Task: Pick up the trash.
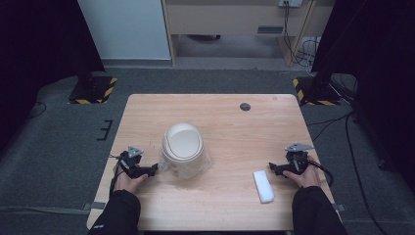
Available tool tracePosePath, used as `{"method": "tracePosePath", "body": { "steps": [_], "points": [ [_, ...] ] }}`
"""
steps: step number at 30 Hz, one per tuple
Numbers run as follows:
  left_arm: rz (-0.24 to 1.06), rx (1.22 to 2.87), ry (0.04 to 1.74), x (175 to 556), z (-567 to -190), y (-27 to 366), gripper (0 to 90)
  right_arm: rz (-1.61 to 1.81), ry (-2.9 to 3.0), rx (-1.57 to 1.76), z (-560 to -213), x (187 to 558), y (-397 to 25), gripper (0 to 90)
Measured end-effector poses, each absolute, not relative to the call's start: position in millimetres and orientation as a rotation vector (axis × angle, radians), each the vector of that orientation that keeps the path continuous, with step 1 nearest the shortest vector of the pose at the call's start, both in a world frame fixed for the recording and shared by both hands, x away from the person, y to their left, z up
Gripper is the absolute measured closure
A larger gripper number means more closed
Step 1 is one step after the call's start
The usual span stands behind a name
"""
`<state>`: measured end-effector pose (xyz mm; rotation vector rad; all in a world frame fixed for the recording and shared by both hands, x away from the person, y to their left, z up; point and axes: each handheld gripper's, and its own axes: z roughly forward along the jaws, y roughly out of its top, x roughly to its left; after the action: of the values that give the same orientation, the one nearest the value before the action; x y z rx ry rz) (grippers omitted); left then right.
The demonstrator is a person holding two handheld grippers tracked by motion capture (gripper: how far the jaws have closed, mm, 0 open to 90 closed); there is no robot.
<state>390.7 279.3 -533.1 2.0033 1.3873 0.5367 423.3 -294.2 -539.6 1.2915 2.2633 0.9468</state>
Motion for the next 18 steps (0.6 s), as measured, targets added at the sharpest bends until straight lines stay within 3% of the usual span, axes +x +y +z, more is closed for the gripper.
{"method": "tracePosePath", "body": {
  "steps": [4,18],
  "points": [
    [0.501,1.939,1.447,388,-527,285,15.7,0.945,2.265,1.29,-539,423,-294,0.6],
    [0.611,1.643,1.392,379,-490,292,19.9,0.944,2.266,1.292,-539,423,-294,0.6]
  ]
}}
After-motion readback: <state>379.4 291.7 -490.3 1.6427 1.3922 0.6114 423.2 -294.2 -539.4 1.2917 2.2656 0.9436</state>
